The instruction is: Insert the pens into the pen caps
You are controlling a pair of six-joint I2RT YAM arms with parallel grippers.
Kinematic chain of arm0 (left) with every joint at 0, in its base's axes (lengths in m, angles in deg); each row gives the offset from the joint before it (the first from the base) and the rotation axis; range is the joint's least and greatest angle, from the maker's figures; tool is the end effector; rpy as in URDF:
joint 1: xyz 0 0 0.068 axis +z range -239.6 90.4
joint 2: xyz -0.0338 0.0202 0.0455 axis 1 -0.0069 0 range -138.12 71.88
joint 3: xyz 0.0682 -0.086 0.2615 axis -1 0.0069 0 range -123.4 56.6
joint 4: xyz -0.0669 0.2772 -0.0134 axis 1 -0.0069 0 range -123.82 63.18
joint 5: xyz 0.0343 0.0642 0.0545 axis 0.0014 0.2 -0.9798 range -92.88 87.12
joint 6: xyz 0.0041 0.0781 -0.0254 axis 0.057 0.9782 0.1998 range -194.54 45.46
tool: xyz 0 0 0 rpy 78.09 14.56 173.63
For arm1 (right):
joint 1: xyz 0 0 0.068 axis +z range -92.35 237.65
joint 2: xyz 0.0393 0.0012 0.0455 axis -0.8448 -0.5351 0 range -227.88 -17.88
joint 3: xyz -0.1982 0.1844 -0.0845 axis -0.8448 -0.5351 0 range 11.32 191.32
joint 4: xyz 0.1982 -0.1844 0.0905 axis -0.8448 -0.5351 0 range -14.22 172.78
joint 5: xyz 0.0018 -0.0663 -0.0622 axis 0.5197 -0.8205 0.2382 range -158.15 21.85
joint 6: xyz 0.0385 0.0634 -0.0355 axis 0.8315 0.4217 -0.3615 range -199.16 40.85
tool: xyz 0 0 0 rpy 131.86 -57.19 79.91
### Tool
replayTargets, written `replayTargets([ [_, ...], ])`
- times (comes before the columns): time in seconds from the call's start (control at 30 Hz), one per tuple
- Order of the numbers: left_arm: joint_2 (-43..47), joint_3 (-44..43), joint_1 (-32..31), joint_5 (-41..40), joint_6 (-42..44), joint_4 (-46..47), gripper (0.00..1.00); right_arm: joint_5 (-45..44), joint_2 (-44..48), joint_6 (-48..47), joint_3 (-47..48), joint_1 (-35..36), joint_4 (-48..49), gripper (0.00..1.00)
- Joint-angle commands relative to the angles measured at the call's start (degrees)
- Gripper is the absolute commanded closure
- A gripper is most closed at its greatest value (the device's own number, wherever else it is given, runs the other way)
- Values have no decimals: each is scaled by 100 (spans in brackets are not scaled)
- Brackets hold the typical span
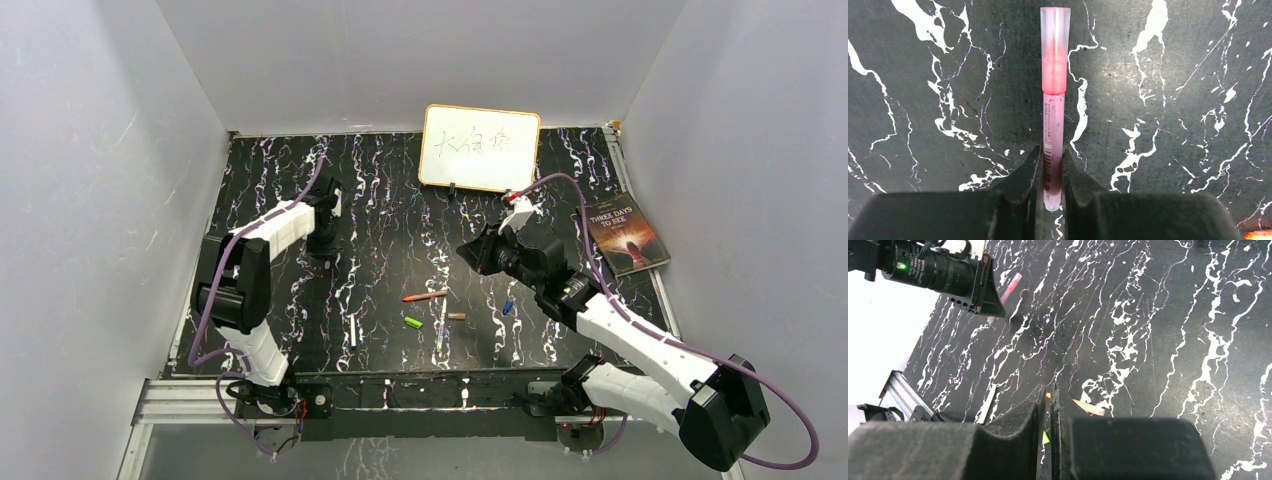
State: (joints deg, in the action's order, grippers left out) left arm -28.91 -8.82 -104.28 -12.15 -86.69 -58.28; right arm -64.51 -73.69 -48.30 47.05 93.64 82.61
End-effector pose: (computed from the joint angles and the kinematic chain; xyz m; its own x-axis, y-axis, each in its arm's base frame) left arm 0.3741 -0.0859 0.1431 -0.9092 0.0235 -0.4158 -0.0026 0.9981 0.0620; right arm 0.2211 0.1661 0.2543 -0.5658 0.2216 -0.7942 -0.4012 0.7675 0.5000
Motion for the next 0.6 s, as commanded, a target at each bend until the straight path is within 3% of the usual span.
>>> replayTargets([
  [0.0,208,76,234,704,130,40,91,159,76,-107,-9,2,551,92],
  [0.43,-140,24,294,823,163,-119,74,130,152,-86,-112,-4,598,92],
  [0.57,-114,-18,292,728,150,-144,73,122,188,-88,-120,-8,570,92],
])
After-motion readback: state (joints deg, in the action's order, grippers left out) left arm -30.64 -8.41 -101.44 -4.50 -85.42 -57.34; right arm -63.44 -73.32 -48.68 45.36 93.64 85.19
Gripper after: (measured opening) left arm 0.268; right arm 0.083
